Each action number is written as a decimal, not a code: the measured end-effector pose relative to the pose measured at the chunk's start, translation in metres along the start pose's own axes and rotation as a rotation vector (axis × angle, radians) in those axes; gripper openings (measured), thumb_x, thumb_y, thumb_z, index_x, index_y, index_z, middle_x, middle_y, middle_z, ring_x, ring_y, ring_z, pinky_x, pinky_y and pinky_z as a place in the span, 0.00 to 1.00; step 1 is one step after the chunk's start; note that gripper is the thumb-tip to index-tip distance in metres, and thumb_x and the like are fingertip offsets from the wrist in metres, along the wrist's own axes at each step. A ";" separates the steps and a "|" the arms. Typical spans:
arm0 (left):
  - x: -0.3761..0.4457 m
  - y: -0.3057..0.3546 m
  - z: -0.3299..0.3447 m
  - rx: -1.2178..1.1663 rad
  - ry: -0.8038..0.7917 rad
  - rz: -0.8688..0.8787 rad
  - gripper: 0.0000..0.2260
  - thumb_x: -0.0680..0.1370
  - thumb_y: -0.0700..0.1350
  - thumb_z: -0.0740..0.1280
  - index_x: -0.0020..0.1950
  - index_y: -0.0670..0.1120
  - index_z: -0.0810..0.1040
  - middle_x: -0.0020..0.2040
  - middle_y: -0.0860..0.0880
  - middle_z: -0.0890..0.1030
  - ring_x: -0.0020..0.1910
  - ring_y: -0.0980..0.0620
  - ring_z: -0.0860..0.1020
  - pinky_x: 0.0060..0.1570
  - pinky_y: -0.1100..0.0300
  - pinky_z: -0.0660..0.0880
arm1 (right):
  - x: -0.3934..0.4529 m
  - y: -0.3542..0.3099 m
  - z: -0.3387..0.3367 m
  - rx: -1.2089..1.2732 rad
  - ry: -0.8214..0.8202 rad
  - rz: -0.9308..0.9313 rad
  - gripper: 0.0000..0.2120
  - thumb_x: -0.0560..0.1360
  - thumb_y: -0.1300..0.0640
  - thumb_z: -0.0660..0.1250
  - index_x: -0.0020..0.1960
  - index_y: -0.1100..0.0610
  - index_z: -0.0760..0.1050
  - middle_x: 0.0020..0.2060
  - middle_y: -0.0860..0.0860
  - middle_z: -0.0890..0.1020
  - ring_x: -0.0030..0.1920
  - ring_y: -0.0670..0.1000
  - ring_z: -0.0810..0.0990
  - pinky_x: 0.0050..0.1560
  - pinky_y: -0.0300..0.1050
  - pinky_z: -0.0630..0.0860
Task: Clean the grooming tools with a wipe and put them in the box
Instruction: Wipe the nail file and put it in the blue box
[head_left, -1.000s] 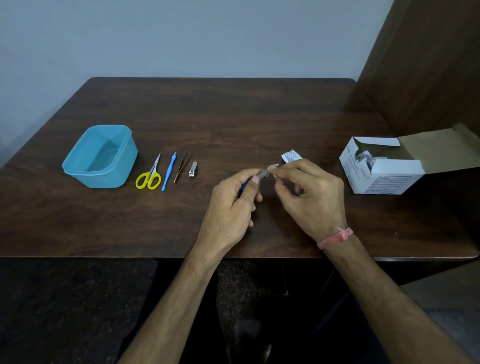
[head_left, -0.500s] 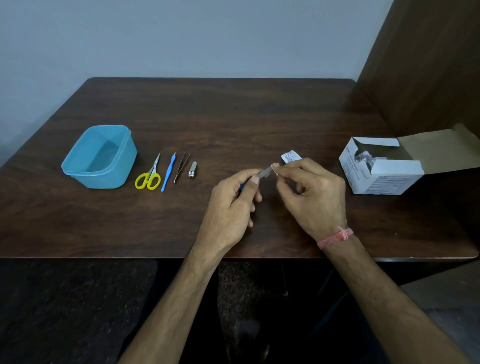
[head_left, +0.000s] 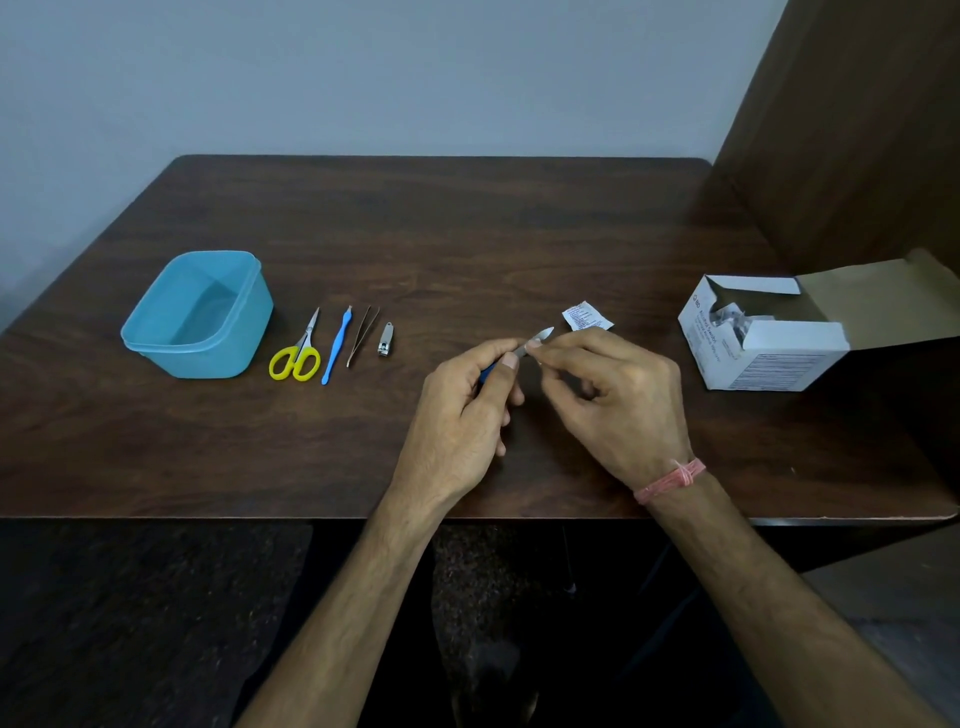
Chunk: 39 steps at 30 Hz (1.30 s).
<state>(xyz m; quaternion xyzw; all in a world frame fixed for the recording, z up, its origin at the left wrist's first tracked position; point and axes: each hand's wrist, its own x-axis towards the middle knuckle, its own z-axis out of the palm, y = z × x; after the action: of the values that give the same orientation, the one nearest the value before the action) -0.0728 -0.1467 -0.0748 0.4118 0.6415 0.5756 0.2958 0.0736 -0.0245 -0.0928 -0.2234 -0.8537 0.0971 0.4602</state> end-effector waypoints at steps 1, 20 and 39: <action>0.000 0.000 0.000 0.005 -0.002 -0.003 0.13 0.91 0.46 0.63 0.68 0.56 0.86 0.37 0.57 0.80 0.35 0.58 0.76 0.28 0.60 0.76 | 0.001 0.000 0.000 -0.010 0.014 0.008 0.09 0.78 0.62 0.77 0.56 0.52 0.91 0.50 0.43 0.89 0.40 0.35 0.70 0.38 0.45 0.81; 0.001 0.000 -0.001 -0.016 -0.004 -0.025 0.13 0.91 0.45 0.63 0.69 0.55 0.86 0.38 0.57 0.81 0.36 0.58 0.77 0.28 0.60 0.75 | -0.001 -0.002 -0.001 0.063 -0.055 -0.025 0.09 0.81 0.60 0.75 0.59 0.52 0.90 0.51 0.43 0.88 0.37 0.30 0.69 0.36 0.43 0.80; 0.002 0.001 -0.001 -0.014 -0.038 0.002 0.25 0.87 0.35 0.58 0.67 0.62 0.84 0.41 0.55 0.83 0.38 0.57 0.77 0.28 0.60 0.76 | 0.001 -0.006 -0.001 -0.087 -0.017 -0.064 0.10 0.80 0.62 0.76 0.58 0.51 0.90 0.52 0.43 0.89 0.43 0.47 0.86 0.39 0.50 0.83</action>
<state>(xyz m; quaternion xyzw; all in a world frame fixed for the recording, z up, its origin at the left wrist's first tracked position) -0.0739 -0.1455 -0.0732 0.4214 0.6313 0.5724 0.3101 0.0721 -0.0288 -0.0892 -0.2149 -0.8677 0.0468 0.4459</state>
